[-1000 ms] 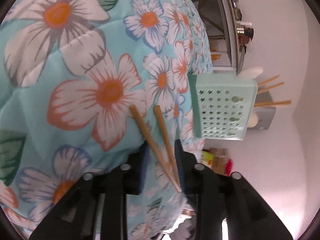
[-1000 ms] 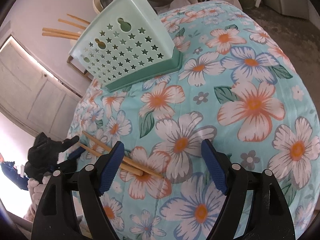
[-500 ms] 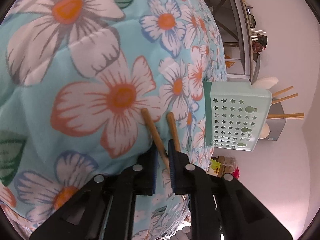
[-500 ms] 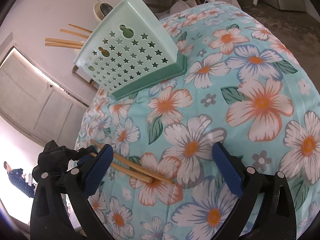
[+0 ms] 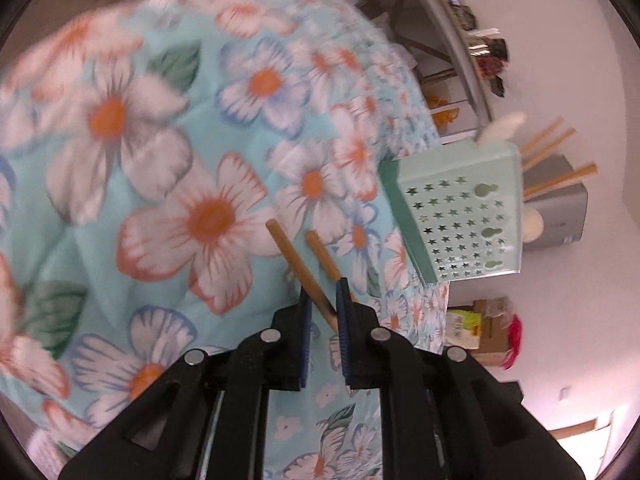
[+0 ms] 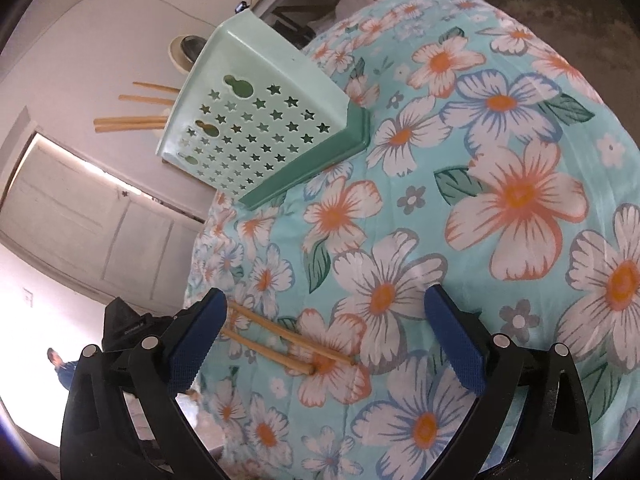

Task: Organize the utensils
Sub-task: 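Lift the chopstick upright with the left gripper while the right grasps and lifts the last chopstick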

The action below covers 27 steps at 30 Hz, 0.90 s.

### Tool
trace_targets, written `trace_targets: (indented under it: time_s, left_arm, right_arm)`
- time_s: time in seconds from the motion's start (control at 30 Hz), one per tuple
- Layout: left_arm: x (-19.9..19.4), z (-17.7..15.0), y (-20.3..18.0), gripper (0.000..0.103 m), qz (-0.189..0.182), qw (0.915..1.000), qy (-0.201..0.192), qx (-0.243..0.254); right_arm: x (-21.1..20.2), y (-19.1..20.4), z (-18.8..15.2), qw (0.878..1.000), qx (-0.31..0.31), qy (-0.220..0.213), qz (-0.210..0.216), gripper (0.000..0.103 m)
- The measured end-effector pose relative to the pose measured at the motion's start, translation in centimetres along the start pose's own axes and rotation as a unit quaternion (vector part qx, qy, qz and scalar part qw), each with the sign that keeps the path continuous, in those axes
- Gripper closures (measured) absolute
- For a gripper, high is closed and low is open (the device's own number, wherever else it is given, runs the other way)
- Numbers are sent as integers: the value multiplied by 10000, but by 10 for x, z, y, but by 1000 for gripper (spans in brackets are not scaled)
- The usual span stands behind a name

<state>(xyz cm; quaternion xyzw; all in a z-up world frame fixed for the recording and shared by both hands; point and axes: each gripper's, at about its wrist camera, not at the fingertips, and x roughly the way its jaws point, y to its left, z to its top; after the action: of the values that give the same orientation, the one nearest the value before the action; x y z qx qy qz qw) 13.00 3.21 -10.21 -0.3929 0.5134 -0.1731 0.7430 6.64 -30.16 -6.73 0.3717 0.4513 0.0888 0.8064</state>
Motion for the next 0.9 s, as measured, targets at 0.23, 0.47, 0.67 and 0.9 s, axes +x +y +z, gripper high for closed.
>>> trace_targets:
  time_s: [0.23,0.47,0.67,0.9]
  left_arm:
    - [-50,-1,-53,94,6,9834,-671,1686]
    - [-102,-5,-104,98,50,9441,-1378,2994]
    - [-112,-7,-111,98,274,9360,-1358,3235]
    - [-124,-13,-105,98,389,9337,-1432,3259]
  right_arm:
    - [-15,27,0,9964,-810,-112,-223,18]
    - [5,74,-9,9801,-1953,43,-357,43]
    - [54,123,-22,9493,-3103,451,-230,58]
    - [114,173,-25,9096,-4016,1062,-14,75]
